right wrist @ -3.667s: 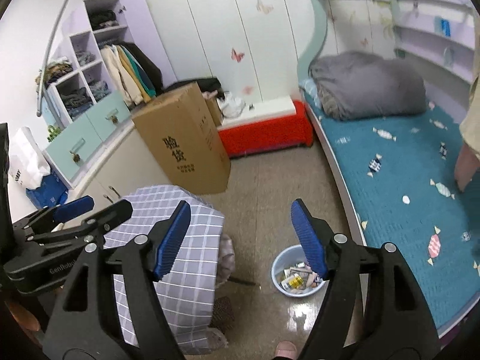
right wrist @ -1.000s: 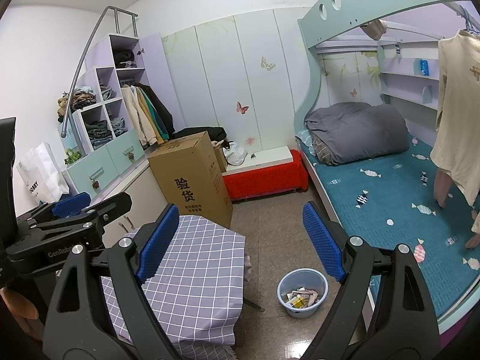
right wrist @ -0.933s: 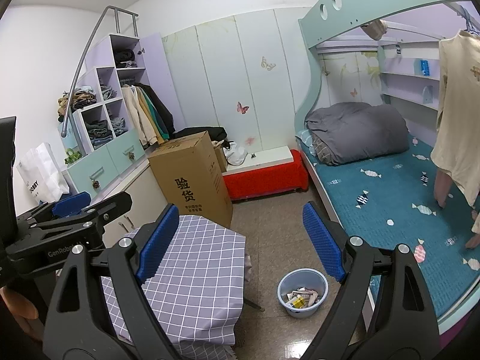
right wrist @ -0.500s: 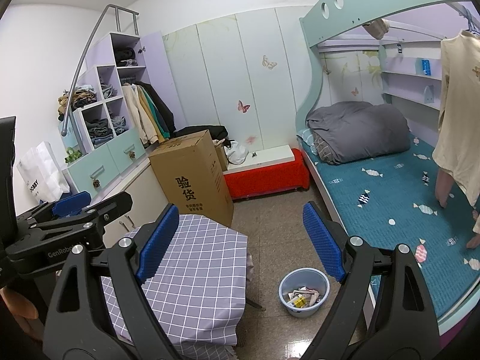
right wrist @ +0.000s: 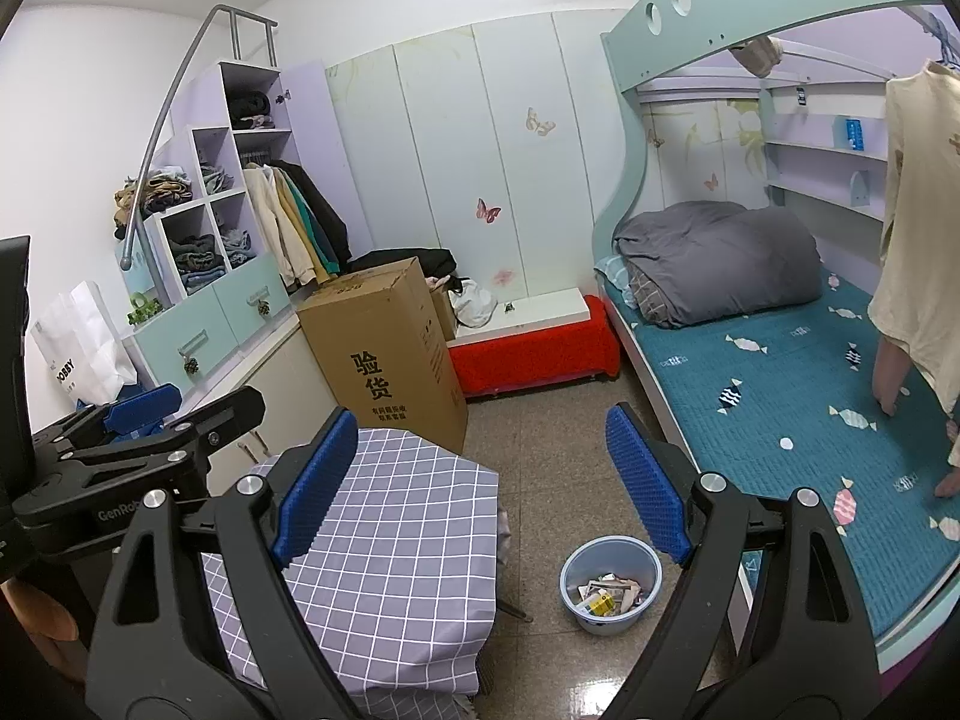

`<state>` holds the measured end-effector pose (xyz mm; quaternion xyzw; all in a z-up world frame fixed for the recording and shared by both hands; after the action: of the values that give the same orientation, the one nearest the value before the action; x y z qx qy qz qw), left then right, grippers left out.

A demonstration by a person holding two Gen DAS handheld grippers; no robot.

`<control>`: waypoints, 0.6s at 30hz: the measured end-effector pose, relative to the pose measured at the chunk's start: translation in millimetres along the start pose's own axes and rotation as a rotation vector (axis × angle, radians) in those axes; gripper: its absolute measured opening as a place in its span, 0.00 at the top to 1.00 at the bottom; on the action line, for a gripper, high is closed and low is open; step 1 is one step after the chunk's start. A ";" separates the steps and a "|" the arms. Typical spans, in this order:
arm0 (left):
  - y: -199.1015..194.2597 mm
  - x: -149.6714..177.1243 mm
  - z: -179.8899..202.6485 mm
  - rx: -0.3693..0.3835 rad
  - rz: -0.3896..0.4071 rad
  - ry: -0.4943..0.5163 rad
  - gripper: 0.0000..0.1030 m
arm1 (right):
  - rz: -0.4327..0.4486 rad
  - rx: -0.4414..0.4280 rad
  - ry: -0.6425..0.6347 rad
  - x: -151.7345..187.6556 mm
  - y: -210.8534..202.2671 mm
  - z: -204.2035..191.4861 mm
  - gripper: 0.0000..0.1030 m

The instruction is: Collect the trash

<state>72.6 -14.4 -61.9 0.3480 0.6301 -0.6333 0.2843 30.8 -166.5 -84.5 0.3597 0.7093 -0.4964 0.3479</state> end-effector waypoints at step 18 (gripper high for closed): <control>17.4 -1.9 -14.2 0.019 -0.021 -0.003 0.12 | -0.018 0.005 0.006 0.9 18.6 -6.4 0.19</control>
<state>88.8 -1.1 -70.3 0.3432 0.6274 -0.6425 0.2753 45.5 -155.6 -92.1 0.3556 0.7125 -0.5002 0.3402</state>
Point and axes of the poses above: each gripper's, at about its wrist camera, not at the fingertips, and y roughly the way its jaws point, z to its right, x to its underside, the point moved 7 cm from there along y, roughly the way its jaws point, and after that the axes turned 6 degrees about -z, right-handed, at the moved point
